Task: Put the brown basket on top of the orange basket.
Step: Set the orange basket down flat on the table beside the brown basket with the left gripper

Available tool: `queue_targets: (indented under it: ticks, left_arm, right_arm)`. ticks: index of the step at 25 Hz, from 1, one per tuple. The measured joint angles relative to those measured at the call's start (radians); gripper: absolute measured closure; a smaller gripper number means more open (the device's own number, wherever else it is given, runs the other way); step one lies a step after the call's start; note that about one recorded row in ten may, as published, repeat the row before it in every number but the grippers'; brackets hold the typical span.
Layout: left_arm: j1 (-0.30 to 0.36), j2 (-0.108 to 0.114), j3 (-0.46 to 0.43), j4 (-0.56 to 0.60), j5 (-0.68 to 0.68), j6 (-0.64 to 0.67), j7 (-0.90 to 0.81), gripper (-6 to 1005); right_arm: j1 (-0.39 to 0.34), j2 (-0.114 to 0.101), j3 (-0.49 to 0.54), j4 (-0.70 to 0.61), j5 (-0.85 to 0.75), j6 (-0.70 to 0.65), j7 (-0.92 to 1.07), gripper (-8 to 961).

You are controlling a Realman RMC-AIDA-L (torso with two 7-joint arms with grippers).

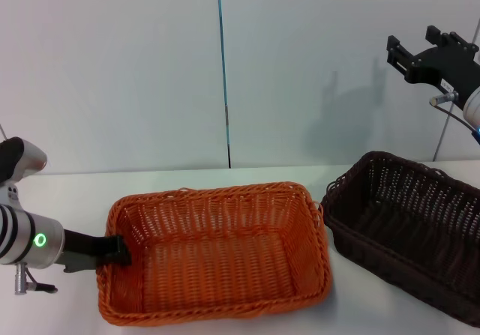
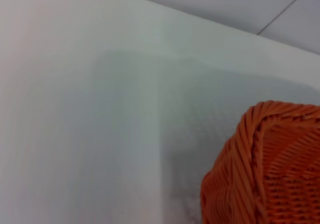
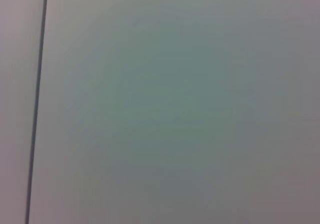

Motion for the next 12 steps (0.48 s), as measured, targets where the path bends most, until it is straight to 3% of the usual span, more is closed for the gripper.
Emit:
queue_targets:
  ticks: [12]
  left_arm:
    - [0.006,0.0,-0.007,0.002,0.0,-0.01,-0.002,799]
  right_arm:
    - [-0.006,0.0,-0.008,0.002,0.0,0.006,0.0,272]
